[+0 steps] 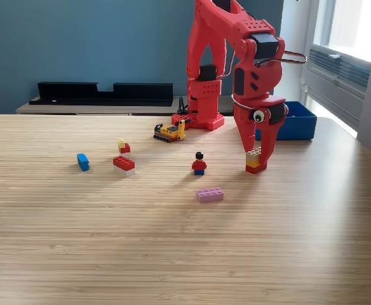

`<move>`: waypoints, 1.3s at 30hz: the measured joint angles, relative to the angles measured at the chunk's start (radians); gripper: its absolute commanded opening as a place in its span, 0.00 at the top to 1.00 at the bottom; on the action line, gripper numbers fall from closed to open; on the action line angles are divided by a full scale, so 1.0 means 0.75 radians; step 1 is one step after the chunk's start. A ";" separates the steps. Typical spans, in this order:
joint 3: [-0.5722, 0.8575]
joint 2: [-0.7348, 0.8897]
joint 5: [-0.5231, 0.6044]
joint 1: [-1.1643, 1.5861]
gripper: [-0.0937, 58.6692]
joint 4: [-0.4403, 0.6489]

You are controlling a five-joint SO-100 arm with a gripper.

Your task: Grasp a lego block and put it in the bin.

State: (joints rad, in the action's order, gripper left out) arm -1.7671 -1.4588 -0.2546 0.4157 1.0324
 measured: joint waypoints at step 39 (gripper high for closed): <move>0.689 0.000 0.605 1.227 1.00 0.933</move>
State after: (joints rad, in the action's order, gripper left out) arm -1.2502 -1.4588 0.1994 1.3361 1.7319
